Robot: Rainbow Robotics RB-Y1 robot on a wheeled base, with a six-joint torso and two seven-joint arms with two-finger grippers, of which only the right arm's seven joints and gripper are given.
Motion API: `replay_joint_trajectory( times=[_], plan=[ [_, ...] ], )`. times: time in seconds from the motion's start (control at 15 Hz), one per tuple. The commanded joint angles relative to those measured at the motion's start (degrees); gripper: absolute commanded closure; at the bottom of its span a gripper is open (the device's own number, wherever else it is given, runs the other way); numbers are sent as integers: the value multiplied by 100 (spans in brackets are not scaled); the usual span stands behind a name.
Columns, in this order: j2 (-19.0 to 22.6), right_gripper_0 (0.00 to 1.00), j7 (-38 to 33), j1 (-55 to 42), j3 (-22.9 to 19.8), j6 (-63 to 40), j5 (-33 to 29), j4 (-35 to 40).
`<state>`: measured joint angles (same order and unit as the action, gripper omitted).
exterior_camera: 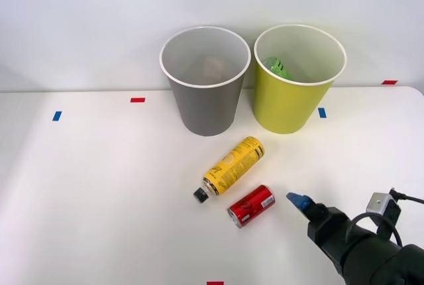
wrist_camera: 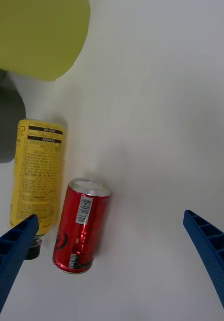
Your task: Put cans in the gray bin, plastic bottles in the light green bin
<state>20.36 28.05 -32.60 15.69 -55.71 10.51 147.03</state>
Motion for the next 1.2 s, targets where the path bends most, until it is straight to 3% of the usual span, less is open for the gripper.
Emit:
replay_joint_trajectory(
  times=[0.07, 0.27, 0.4, 0.6, 0.87, 1.2],
  plan=[
    [847, 0, -1592, 649, 452, -212, 47, 71],
    [1365, 0, -2383, 1291, 742, -845, 118, 80],
    [1480, 0, -2735, 1792, 830, -1504, 311, 80],
    [1506, 0, -3218, 2416, 997, -2304, 522, 71],
    [1444, 0, -3473, 3119, 1340, -2375, 575, -693],
    [1383, 0, -3728, 3409, 1568, -2375, 610, -1062]
  ],
)
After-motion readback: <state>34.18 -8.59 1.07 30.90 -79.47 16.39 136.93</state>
